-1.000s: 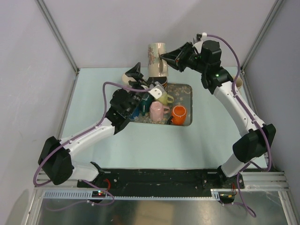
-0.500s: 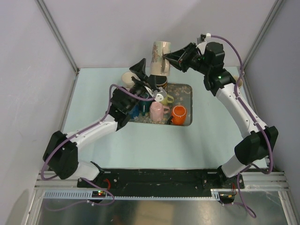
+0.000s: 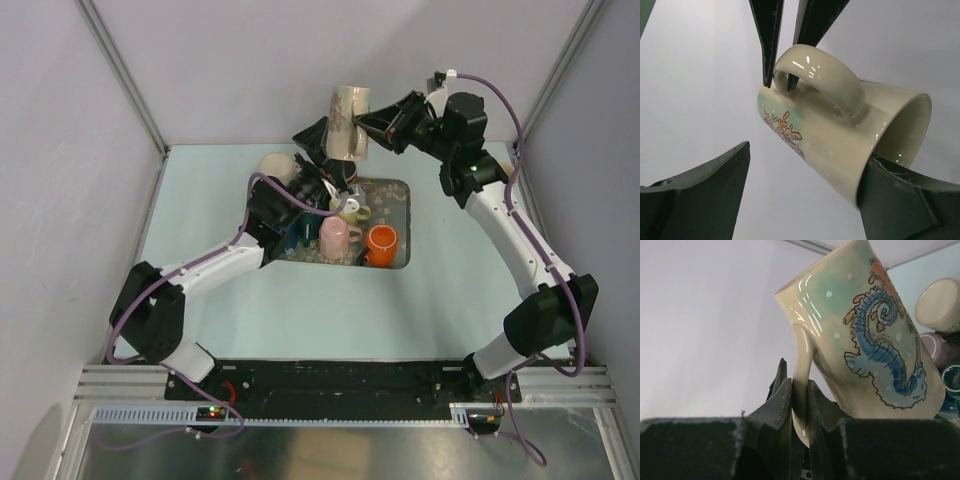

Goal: Turn the mug right side up
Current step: Turn over the cup on the tray.

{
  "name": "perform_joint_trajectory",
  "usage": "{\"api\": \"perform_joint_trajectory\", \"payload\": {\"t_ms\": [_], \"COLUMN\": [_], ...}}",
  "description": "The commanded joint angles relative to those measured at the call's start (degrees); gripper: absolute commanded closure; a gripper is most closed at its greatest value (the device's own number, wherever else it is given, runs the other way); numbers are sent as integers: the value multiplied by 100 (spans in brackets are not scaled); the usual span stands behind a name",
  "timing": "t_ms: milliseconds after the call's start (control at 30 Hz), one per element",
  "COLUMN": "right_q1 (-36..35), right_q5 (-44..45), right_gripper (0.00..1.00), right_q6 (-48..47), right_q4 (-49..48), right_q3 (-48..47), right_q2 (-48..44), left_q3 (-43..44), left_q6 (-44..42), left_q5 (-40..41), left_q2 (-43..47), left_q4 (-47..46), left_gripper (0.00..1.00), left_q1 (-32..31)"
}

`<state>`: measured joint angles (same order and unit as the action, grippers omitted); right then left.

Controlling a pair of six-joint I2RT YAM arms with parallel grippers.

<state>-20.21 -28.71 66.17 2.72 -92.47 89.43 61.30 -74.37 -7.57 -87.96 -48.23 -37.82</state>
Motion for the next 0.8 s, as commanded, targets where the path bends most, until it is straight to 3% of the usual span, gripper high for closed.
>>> {"api": "perform_joint_trajectory", "payload": {"t_ms": [0,167,267,333,467,567,633,767], "right_q1": [52,134,131,118,118,141,219,560], "right_q5": [-406,-390,-379,-359,-302,-262,-281,-751], "right_gripper": [100,100,100,100,100,98,88,54], "right_q6": [-331,-481,-576,-638,-782,-1033,-1231,-2037], "right_q4": [-127,34,96,147,286,388,484,606], "right_q3": [122,354,418,435,510,588,662,891], "right_q2": [-406,-475,-467,-458,-450,-472,-506,-672], "left_q3": [66,-202,-250,-252,-241,-273,-348,-651], "left_q6": [-260,-237,-236,-249,-203,-117,-44,177], "left_q5": [58,146,158,142,187,295,350,391], "left_q2": [476,765,848,890,948,1010,1080,1497], "left_q4": [-1188,-1180,-1176,-1177,-1180,-1167,-1091,-458], "left_gripper": [21,36,51,62,94,99,100,100], "left_q1": [101,102,105,106,97,92,89,36]}}
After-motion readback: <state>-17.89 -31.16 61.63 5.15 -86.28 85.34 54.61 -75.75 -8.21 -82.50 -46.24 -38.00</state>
